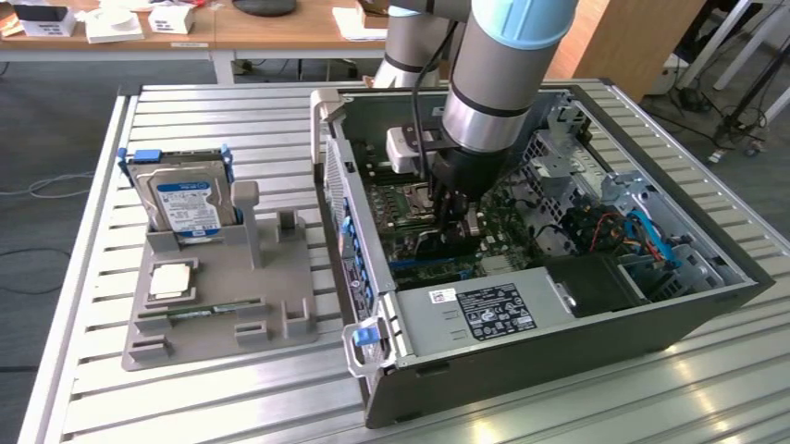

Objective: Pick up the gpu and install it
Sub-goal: 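Insert the gpu into the slot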

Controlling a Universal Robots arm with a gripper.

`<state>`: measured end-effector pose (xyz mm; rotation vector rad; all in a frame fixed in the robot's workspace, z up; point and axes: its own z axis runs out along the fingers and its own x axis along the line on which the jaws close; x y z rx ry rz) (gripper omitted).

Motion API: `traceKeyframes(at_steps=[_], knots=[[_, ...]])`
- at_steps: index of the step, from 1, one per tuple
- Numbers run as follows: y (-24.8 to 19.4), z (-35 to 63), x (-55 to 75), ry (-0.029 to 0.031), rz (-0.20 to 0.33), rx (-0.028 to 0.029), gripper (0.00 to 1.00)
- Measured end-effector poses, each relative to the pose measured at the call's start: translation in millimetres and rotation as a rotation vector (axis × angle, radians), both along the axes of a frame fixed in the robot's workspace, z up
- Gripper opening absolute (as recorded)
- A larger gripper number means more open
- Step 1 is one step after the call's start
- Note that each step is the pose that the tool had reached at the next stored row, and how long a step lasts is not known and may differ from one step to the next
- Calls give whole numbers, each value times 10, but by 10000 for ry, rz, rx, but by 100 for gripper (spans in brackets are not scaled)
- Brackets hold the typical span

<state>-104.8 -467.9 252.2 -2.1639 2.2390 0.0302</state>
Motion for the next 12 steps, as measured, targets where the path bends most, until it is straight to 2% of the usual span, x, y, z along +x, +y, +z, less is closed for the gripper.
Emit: traceKeyframes(at_steps=[12], knots=[[10,0,0,0,0,0,27]])
